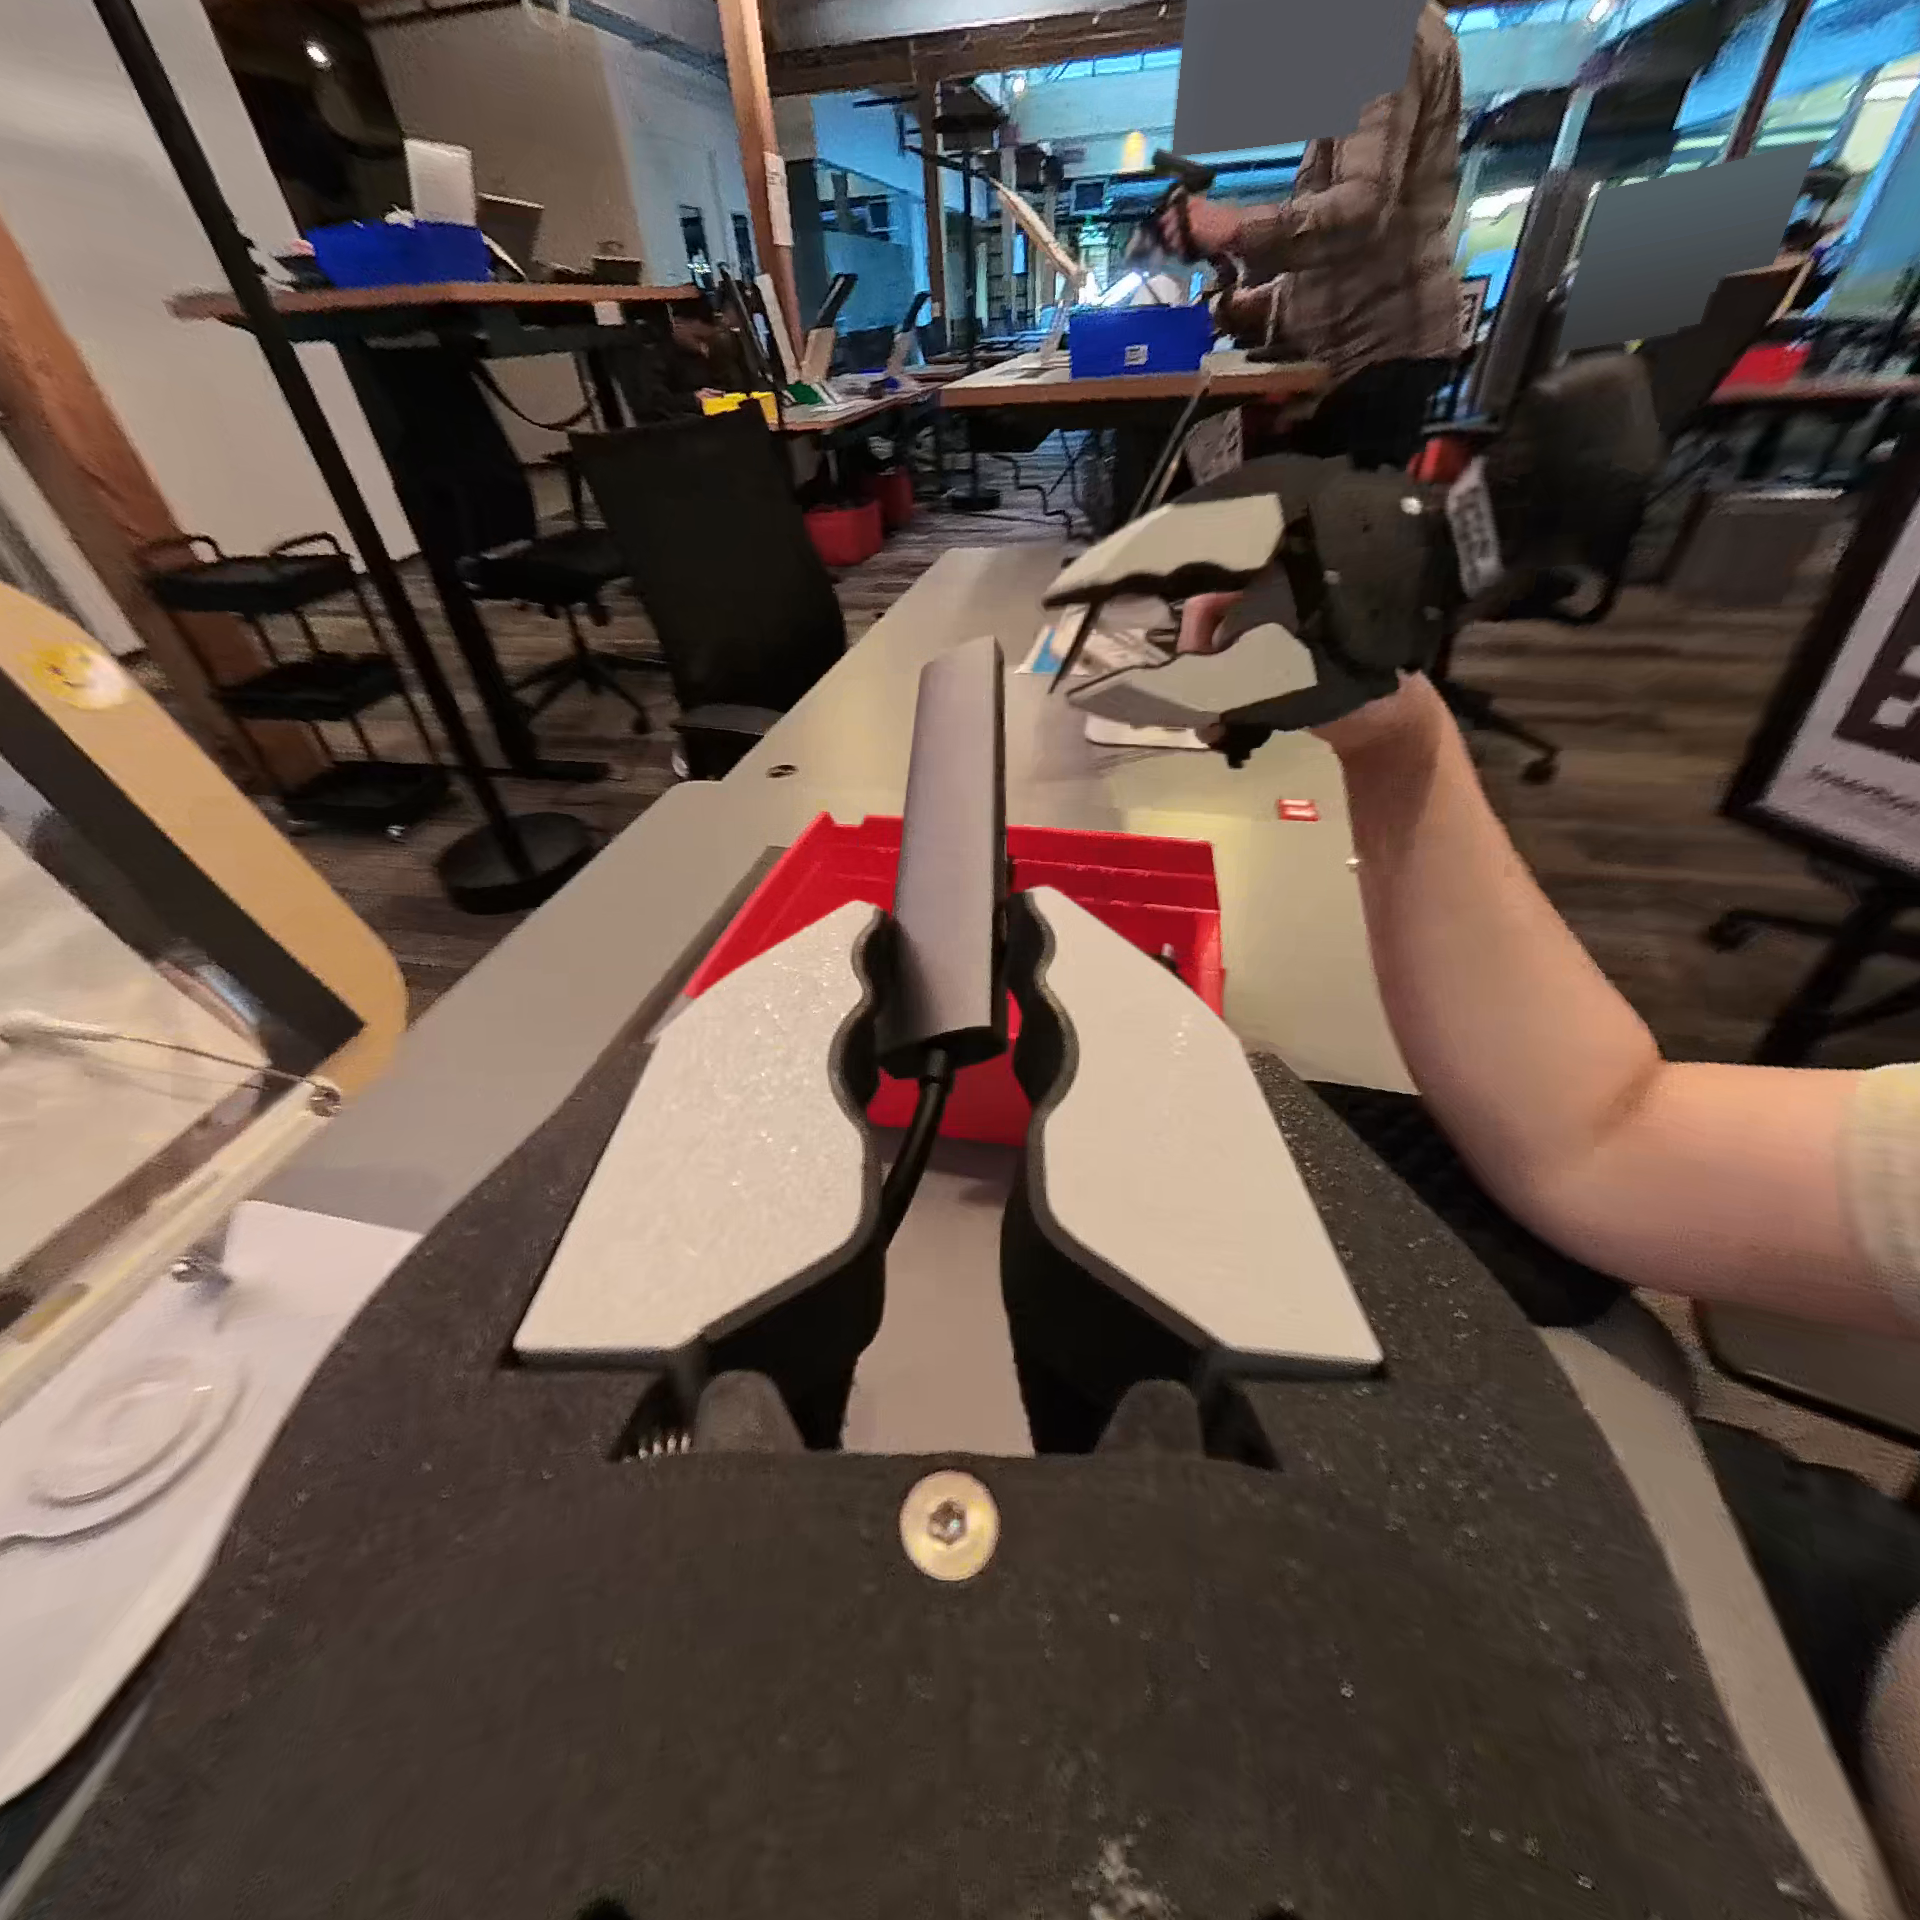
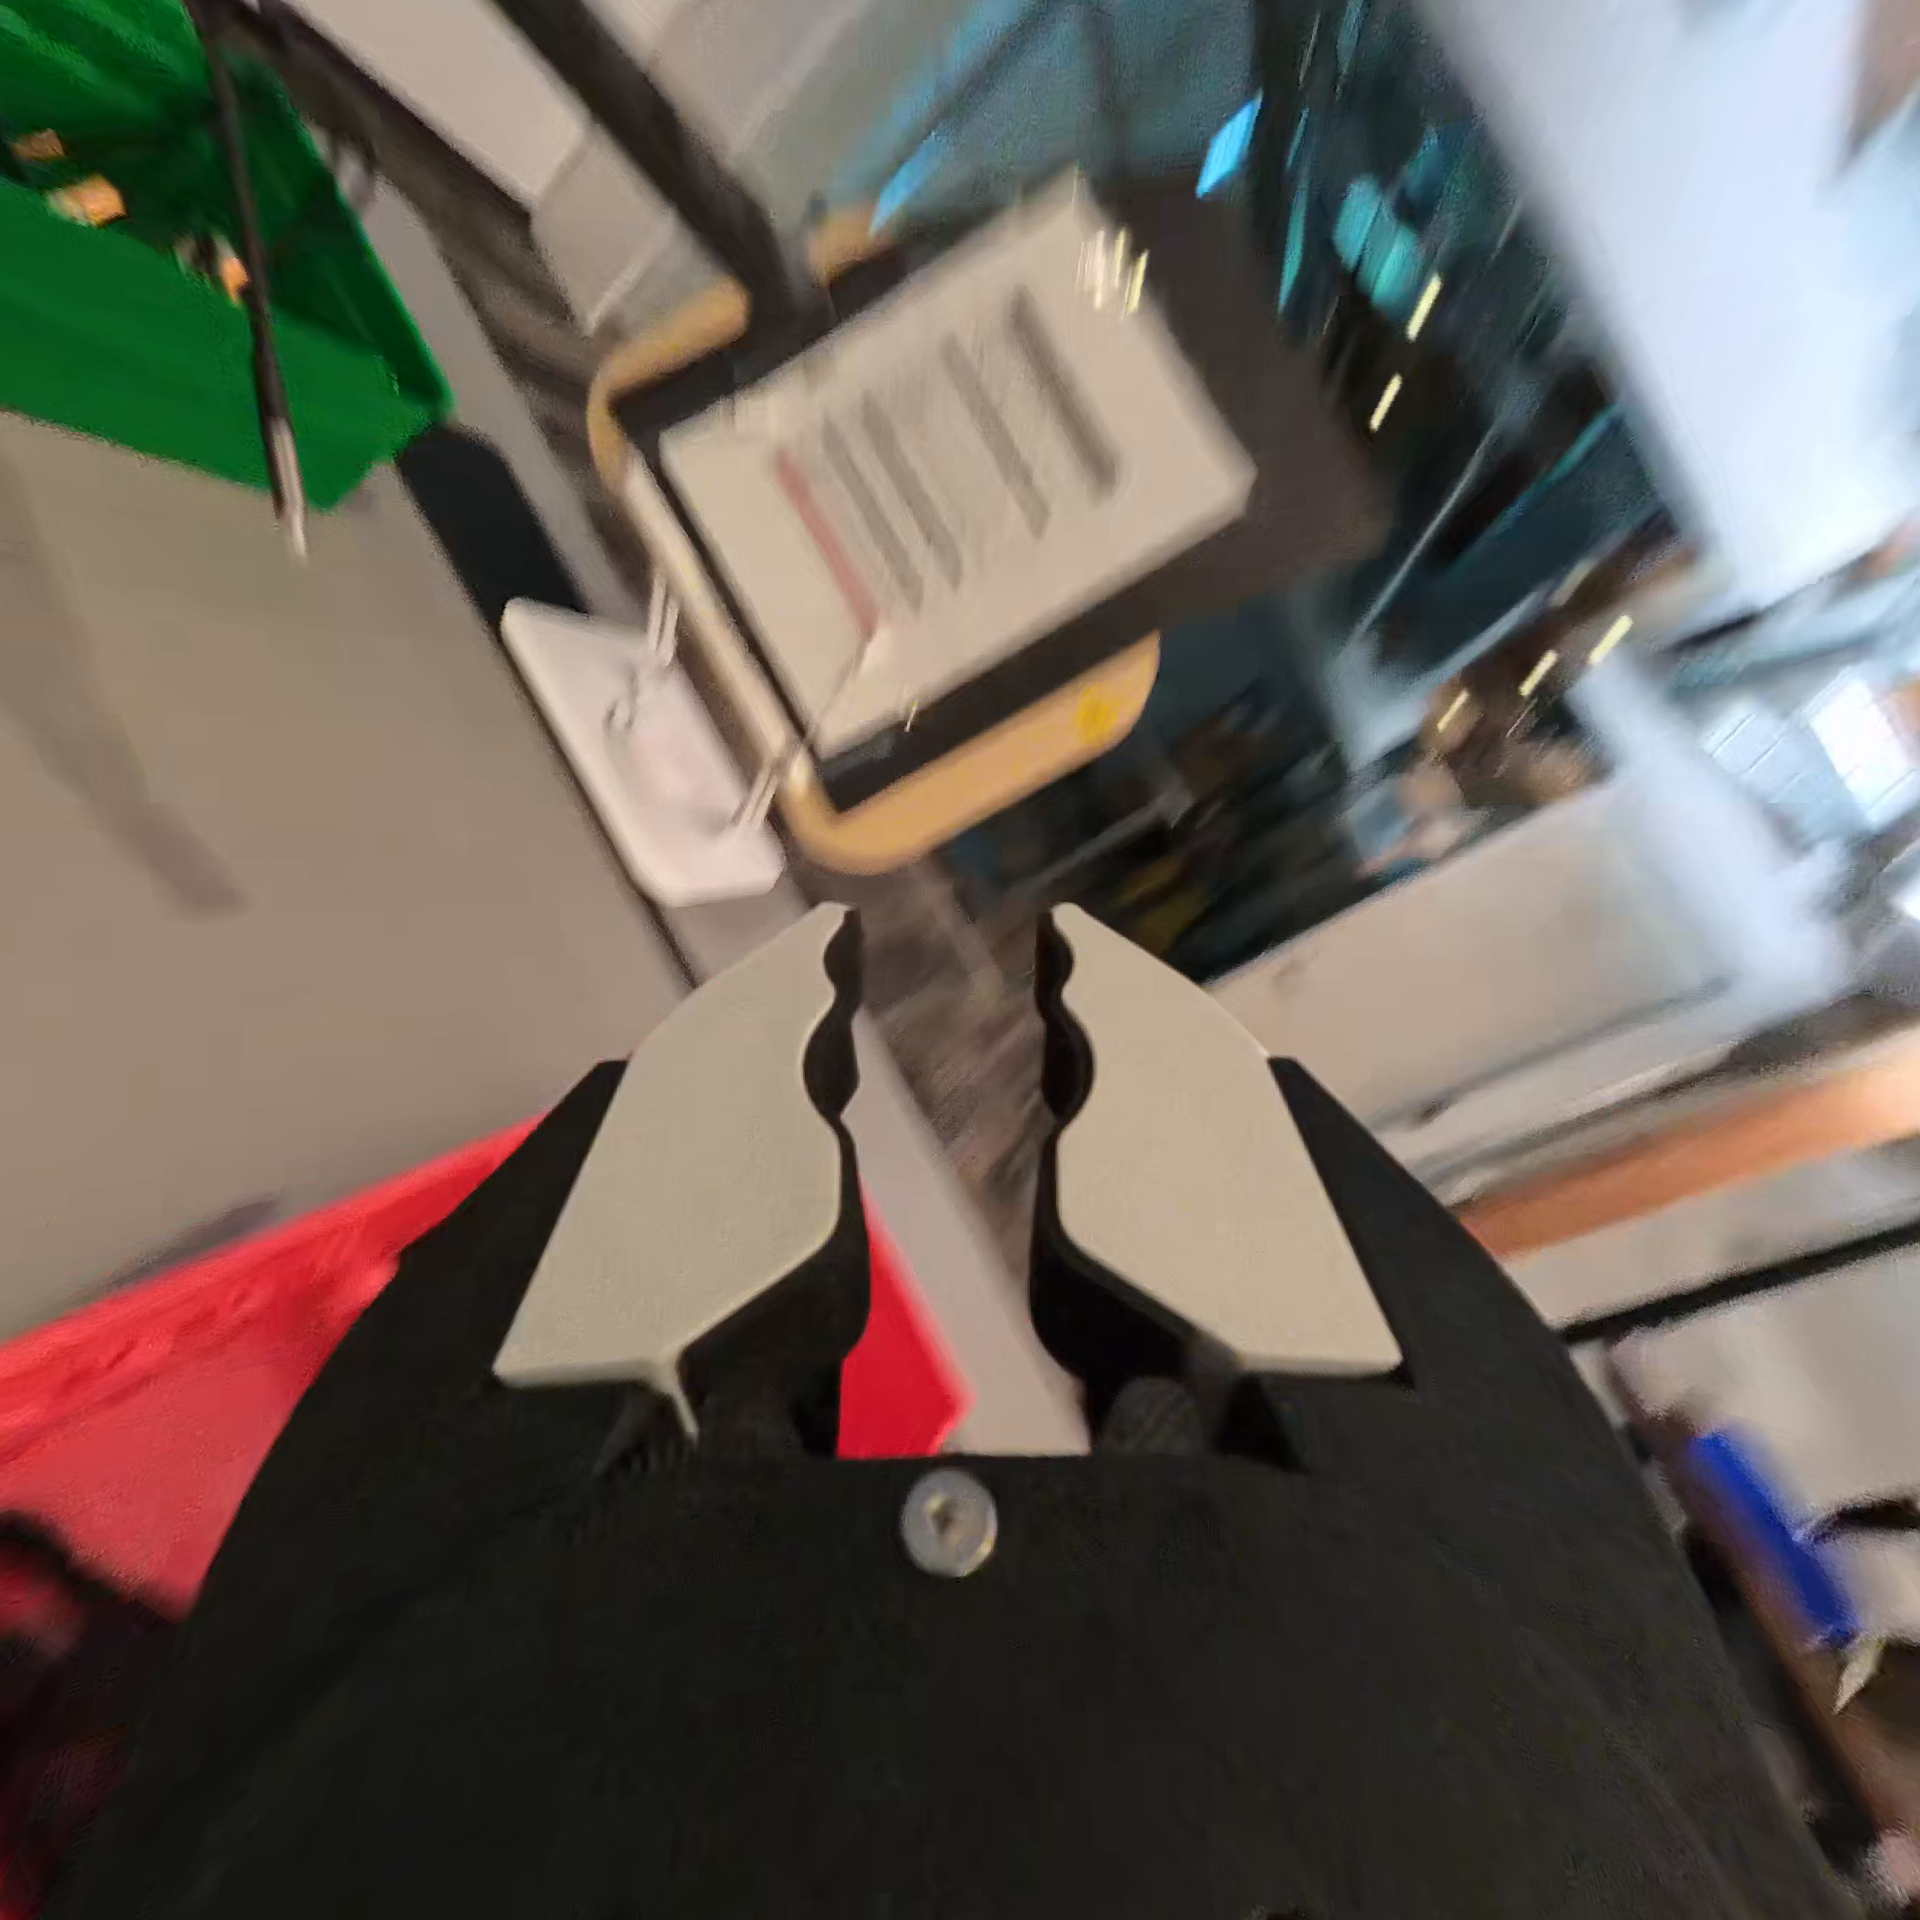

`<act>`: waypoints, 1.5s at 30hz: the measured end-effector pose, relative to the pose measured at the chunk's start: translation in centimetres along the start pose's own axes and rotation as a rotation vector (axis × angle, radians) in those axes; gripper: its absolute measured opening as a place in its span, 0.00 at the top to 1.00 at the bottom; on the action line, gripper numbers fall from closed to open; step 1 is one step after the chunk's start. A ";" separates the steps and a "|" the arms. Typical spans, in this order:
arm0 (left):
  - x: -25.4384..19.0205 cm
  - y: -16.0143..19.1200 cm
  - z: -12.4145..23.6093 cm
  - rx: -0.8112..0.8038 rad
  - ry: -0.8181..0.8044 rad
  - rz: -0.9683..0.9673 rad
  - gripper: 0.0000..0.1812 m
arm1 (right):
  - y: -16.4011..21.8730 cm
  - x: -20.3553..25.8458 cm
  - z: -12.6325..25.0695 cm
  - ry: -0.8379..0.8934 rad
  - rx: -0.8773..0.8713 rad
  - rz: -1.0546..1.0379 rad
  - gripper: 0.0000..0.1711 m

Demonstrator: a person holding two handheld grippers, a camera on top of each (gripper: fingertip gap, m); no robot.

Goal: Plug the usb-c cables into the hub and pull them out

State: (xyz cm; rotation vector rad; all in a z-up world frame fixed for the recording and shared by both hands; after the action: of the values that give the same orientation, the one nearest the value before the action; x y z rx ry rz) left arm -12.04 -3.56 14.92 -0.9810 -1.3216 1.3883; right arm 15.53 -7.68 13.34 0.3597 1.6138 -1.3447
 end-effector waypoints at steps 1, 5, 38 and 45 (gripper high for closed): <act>0.1 0.0 0.0 0.003 0.011 0.016 0.88 | -2.2 0.5 -0.3 0.026 -0.079 0.084 0.81; 0.2 0.7 -0.4 0.073 -0.007 0.018 0.88 | -7.9 4.2 -3.3 0.020 -0.192 0.363 0.81; -0.4 1.6 -1.0 0.180 -0.082 -0.111 0.72 | 15.0 1.7 -2.0 -0.222 0.476 -0.152 0.93; 0.0 1.7 -0.9 0.192 -0.096 -0.107 0.72 | 18.1 4.6 -7.1 -0.271 0.503 -0.067 0.93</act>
State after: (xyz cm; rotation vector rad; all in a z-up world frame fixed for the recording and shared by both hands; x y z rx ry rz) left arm -11.38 -3.35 13.19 -0.7135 -1.2652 1.4644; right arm 23.11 3.29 -1.54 0.4017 1.0613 -1.7659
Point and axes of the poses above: each gripper's, where its closed fingertips meet, z back along the fingers, y out of its underside, x = y × z across the jaws, the point moved 7 cm from there along z, back along the fingers, and after that the axes turned 3 degrees about -y, right-handed, at the moved point
